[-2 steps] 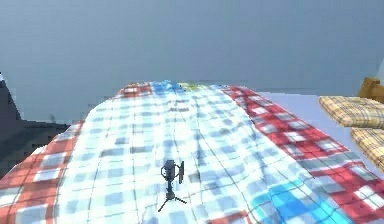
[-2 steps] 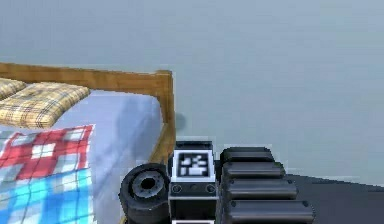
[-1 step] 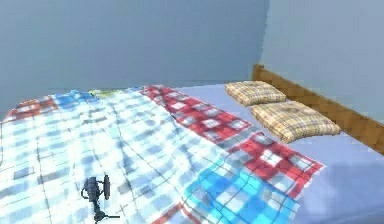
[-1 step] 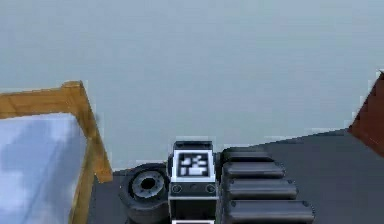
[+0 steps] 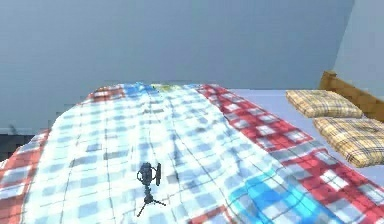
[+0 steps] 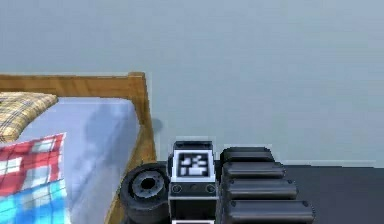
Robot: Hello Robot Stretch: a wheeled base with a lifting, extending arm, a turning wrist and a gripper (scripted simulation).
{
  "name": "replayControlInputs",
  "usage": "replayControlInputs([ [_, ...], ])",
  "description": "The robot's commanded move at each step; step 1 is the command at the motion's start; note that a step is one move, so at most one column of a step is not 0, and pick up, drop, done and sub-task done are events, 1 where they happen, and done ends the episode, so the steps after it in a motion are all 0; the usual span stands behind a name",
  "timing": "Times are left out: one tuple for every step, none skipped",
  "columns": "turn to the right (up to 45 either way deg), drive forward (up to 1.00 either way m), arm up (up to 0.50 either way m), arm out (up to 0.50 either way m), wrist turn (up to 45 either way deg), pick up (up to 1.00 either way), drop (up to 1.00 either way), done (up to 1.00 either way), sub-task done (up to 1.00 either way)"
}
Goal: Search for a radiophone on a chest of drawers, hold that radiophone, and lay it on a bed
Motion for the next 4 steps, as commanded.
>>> replayControlInputs([
  [9.0, 0.0, 0.0, 0.0, 0.0, 0.0, 0.0, 0.0, 0.0],
  [45.0, 0.0, 0.0, 0.0, 0.0, 0.0, 0.0, 0.0, 0.0],
  [36.0, 0.0, 0.0, 0.0, 0.0, 0.0, 0.0, 0.0, 0.0],
  [0.0, 0.05, 0.0, 0.0, 0.0, 0.0, 0.0, 0.0, 0.0],
])
